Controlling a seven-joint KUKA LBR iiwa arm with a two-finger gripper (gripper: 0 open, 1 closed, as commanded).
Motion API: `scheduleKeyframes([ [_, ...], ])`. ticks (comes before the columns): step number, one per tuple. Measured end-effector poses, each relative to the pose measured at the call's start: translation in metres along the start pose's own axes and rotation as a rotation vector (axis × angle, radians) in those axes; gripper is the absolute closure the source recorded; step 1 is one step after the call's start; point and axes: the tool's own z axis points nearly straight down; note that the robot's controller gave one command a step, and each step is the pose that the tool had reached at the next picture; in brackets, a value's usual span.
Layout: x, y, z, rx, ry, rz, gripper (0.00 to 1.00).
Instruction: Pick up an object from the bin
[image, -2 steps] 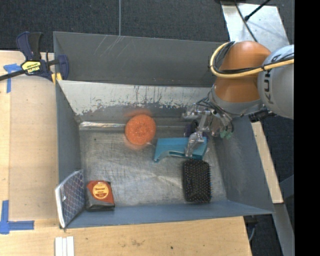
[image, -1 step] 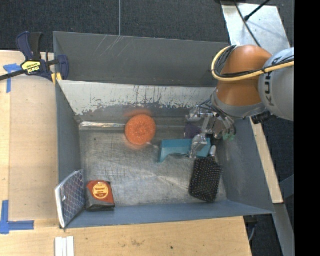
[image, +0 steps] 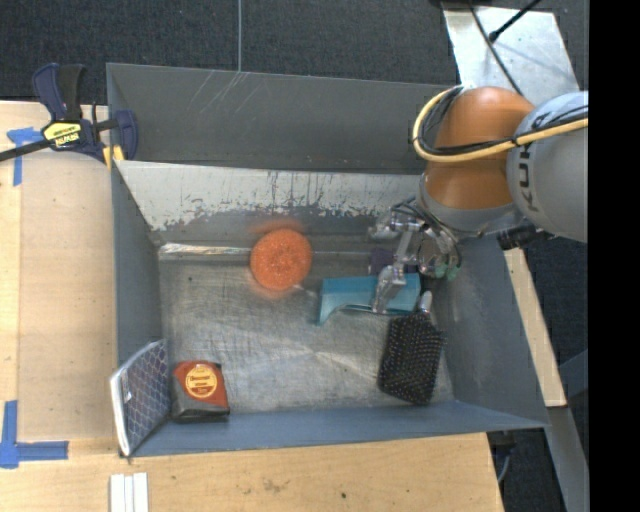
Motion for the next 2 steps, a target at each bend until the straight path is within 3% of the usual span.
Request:
scheduleKeyframes([
  [1, 0.001, -0.001, 0.022, 0.001, 0.044, 0.006, 0.0],
  [2, 0.005, 0.0, 0.034, -0.001, 0.032, 0.012, 1.0],
])
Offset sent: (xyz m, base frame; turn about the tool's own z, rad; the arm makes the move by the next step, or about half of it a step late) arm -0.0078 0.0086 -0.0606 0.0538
